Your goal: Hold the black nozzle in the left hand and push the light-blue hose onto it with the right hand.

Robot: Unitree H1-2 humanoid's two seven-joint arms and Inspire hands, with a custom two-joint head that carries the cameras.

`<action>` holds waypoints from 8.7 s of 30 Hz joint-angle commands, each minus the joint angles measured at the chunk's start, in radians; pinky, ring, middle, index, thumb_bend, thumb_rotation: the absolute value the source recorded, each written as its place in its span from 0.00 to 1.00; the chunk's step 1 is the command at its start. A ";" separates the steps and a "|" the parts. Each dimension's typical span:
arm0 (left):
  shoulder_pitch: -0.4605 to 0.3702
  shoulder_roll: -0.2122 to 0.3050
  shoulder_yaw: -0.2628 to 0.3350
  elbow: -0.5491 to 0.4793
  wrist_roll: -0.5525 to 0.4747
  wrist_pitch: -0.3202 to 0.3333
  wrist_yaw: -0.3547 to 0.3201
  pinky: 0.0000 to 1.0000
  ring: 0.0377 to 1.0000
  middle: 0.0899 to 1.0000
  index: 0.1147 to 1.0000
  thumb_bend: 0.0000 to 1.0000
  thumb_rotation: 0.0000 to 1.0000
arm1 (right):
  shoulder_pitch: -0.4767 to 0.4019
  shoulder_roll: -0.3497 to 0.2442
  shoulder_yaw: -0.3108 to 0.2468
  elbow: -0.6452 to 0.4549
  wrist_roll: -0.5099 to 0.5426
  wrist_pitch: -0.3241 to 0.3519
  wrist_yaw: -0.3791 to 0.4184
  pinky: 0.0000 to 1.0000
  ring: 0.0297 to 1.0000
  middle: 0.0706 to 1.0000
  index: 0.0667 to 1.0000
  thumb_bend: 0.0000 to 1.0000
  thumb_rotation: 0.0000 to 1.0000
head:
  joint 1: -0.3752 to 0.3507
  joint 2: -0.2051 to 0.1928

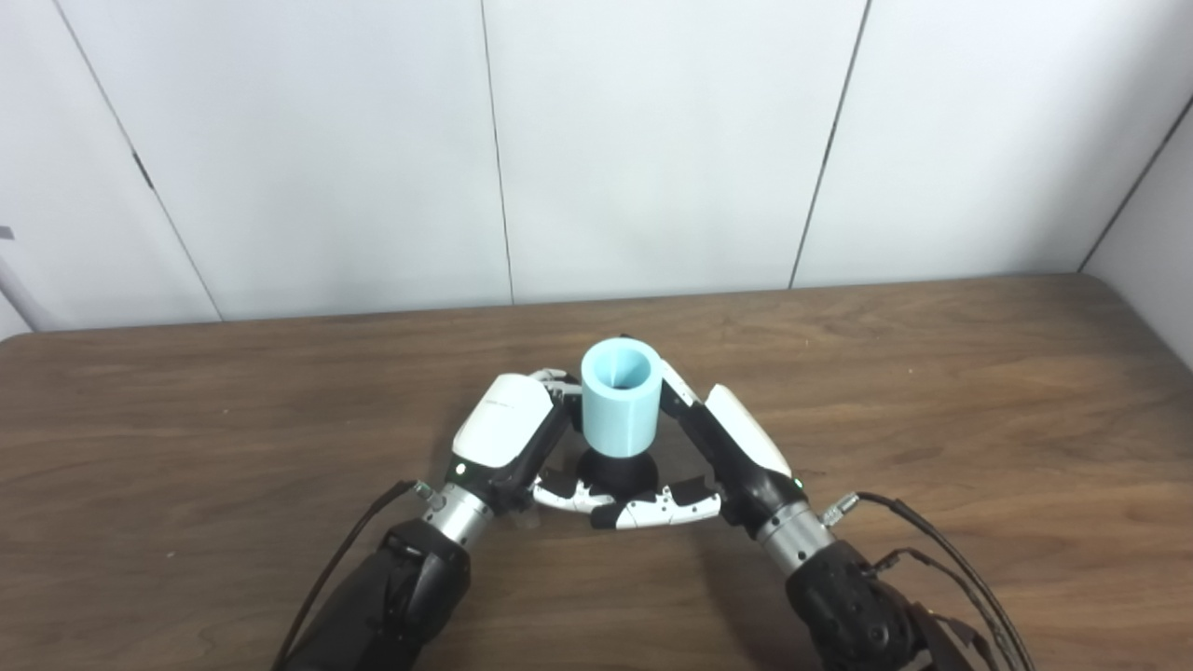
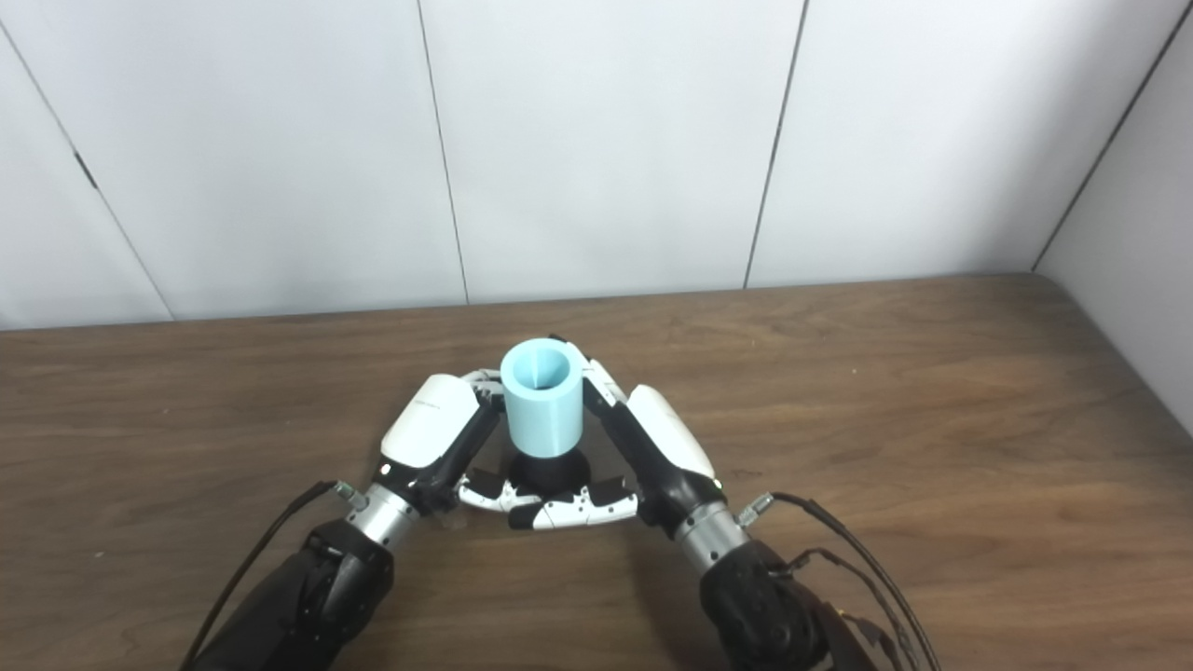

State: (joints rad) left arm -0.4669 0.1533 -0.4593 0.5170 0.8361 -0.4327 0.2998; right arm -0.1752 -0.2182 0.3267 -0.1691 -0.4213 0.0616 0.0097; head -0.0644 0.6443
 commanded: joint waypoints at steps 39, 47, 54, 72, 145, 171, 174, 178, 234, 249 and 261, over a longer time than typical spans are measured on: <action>0.253 -0.023 -0.069 0.164 -0.008 0.042 -0.014 0.76 0.49 0.39 0.42 0.50 0.00 | -0.068 0.042 -0.217 0.018 -0.061 -0.185 -0.151 1.00 1.00 1.00 1.00 1.00 0.77 | -0.008 -0.002; 0.249 -0.027 -0.068 0.172 -0.013 0.043 -0.022 0.77 0.49 0.39 0.42 0.50 0.00 | -0.064 -0.023 -0.178 -0.147 -0.168 -0.200 -0.078 1.00 1.00 1.00 1.00 1.00 0.88 | -0.007 -0.002; 0.246 -0.029 -0.069 0.183 -0.011 0.033 -0.010 0.77 0.49 0.39 0.42 0.50 0.00 | -0.062 -0.046 -0.149 -0.272 -0.199 -0.153 0.015 1.00 1.00 1.00 1.00 1.00 0.91 | -0.006 -0.002; 0.247 -0.026 -0.068 0.172 -0.018 0.038 -0.033 0.77 0.49 0.40 0.42 0.50 0.00 | -0.123 -0.065 -0.052 -0.394 -0.497 -0.171 0.225 1.00 1.00 0.96 0.93 1.00 0.85 | -0.001 -0.002; 0.264 -0.021 -0.075 0.128 -0.017 0.066 -0.045 0.77 0.49 0.39 0.42 0.50 0.00 | 0.005 -0.081 0.009 -0.219 -0.593 -0.187 0.269 1.00 1.00 0.92 0.87 1.00 0.78 | -0.001 0.016; 0.264 -0.006 -0.075 0.121 -0.029 0.056 -0.053 0.77 0.50 0.40 0.41 0.50 0.00 | 0.077 -0.095 0.056 -0.146 -0.607 -0.154 0.213 1.00 1.00 0.96 0.92 0.95 0.80 | -0.007 0.021; 0.265 -0.007 -0.075 0.121 -0.024 0.059 -0.047 0.77 0.49 0.40 0.41 0.50 0.00 | 0.084 -0.096 0.057 -0.147 -0.603 -0.158 0.206 1.00 1.00 0.96 0.91 0.95 0.80 | -0.007 0.021; 0.264 -0.005 -0.076 0.119 -0.024 0.060 -0.052 0.77 0.49 0.40 0.41 0.50 0.00 | 0.090 -0.098 0.060 -0.150 -0.609 -0.162 0.197 1.00 1.00 0.95 0.90 0.95 0.78 | -0.007 0.021; 0.262 -0.007 -0.077 0.121 -0.023 0.064 -0.051 0.77 0.49 0.39 0.42 0.50 0.00 | 0.088 -0.145 0.123 -0.134 -0.573 -0.095 0.314 1.00 1.00 0.95 0.90 0.99 0.83 | -0.008 0.024; 0.262 -0.007 -0.079 0.122 -0.016 0.069 -0.044 0.77 0.50 0.39 0.42 0.50 0.00 | 0.083 -0.159 0.145 -0.117 -0.558 -0.075 0.320 1.00 1.00 0.95 0.90 1.00 0.83 | -0.007 0.024; 0.263 -0.008 -0.079 0.125 -0.018 0.062 -0.034 0.76 0.50 0.39 0.42 0.50 0.00 | 0.078 -0.171 0.162 -0.113 -0.550 -0.056 0.347 1.00 1.00 0.93 0.89 1.00 0.88 | -0.006 0.026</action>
State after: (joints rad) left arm -0.4506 0.1635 -0.4616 0.4898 0.8063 -0.3955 0.2751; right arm -0.1679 -0.3335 0.4062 -0.3847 -0.9652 -0.0392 0.0783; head -0.0706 0.6703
